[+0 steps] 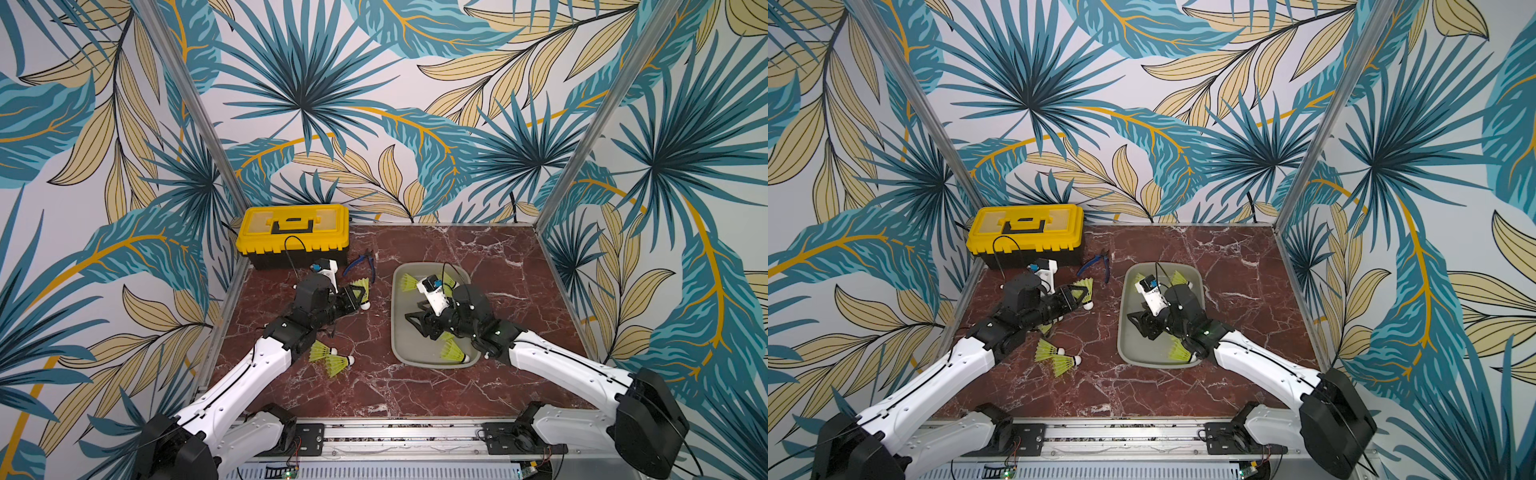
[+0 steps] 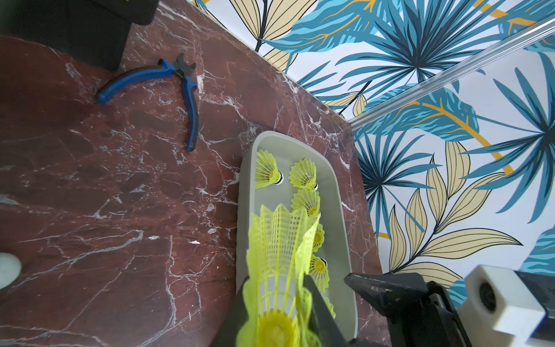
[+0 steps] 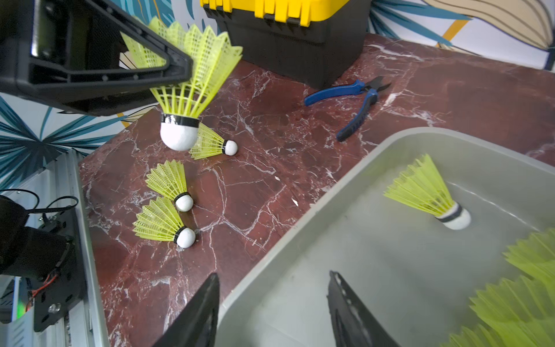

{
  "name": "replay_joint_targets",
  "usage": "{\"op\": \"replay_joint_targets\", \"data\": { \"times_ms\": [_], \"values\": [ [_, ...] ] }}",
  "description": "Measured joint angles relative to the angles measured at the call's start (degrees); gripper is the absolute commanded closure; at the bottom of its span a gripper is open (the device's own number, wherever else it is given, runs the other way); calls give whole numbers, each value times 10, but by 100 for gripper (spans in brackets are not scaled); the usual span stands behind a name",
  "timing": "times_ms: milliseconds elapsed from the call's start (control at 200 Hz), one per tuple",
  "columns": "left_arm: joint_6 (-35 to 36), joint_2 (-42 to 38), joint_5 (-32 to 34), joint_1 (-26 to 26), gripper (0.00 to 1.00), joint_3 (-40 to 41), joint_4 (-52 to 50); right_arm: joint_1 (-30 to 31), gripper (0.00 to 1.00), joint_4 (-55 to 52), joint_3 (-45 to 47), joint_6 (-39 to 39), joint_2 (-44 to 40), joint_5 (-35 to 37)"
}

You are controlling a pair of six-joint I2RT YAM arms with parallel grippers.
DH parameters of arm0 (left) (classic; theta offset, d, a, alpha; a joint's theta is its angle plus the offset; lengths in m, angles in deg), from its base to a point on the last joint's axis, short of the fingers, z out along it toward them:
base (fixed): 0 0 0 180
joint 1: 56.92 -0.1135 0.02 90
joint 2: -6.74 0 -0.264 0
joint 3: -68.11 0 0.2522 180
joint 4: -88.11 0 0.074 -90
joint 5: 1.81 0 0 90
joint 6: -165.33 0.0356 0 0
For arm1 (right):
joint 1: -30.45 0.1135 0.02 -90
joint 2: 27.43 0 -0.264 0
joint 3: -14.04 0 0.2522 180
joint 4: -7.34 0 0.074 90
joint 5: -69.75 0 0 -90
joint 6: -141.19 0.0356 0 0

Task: Put the shuttlecocks into the storage box
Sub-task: Place the shuttlecock in the storage box.

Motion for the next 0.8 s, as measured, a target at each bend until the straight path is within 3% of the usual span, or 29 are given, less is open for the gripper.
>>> {"op": "replay_joint_targets", "data": {
  "times_ms": [386,801],
  "values": [
    [-18,14,-12,0,73,-3,22,56,44,53,-110,33,146,-27],
    [-26,14,-10,0,73,-3,26,80,58,80,-149,55,187,-32]
  ]
}}
